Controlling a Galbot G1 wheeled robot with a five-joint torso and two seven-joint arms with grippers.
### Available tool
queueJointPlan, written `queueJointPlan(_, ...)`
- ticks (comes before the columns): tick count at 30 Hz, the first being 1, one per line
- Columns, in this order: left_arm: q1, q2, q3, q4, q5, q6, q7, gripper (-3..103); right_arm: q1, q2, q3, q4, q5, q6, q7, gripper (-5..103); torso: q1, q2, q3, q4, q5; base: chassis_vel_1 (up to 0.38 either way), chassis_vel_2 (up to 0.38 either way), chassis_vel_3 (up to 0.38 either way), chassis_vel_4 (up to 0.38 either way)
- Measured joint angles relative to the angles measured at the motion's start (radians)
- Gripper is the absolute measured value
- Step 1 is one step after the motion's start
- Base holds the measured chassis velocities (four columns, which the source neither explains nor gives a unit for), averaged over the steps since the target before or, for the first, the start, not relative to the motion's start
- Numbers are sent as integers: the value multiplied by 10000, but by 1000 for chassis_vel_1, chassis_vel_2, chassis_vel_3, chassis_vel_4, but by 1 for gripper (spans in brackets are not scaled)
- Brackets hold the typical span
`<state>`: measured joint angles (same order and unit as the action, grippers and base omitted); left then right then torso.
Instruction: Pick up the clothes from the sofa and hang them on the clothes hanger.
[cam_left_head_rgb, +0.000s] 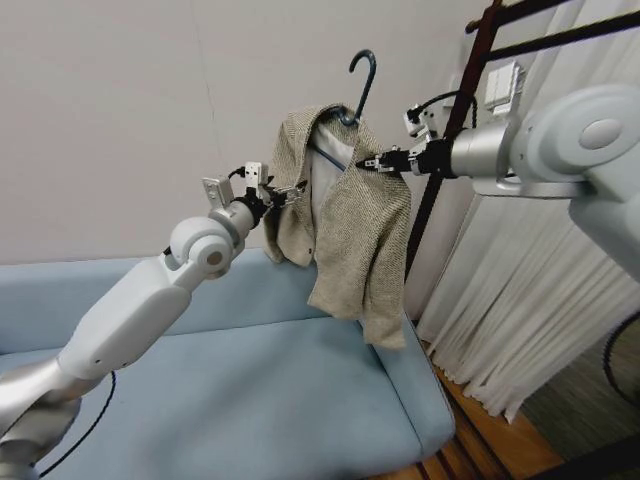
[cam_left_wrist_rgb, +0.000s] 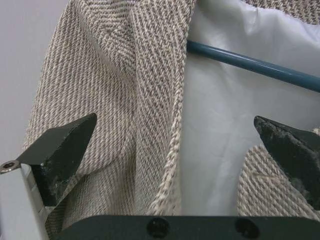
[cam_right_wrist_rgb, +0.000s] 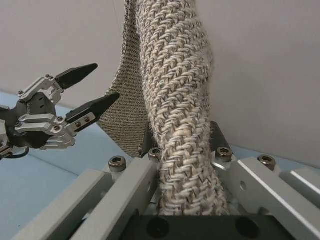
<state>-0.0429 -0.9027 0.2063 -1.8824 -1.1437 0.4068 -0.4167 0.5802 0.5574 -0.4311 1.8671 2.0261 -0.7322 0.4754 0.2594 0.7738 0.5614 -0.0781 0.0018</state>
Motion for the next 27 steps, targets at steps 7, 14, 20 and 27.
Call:
queueJointPlan(7, -174, -178, 413, 379, 477, 327, -446, 96, -4, -96, -21, 17, -33, 0, -348, 6, 0, 0, 1, 3, -3, 0, 0, 0, 0)
queueJointPlan(14, -440, -289, 751, 763, 787, 344, -373, 69, -2, -246, -37, 125, -103, 0, -575, 6, 0, 0, 0, 1, -2, 0, 0, 0, 0)
queueJointPlan(20, -604, -321, 803, 860, 851, 343, -279, 53, -59, -316, -17, 257, -105, 0, -575, 6, 0, 0, 0, 1, -2, 0, 0, 0, 0)
queueJointPlan(27, -654, -84, 699, 750, 949, 341, -254, 26, -167, -353, -18, 211, -273, 1, -571, 6, 0, 0, 0, 2, -4, 0, 0, 0, 0)
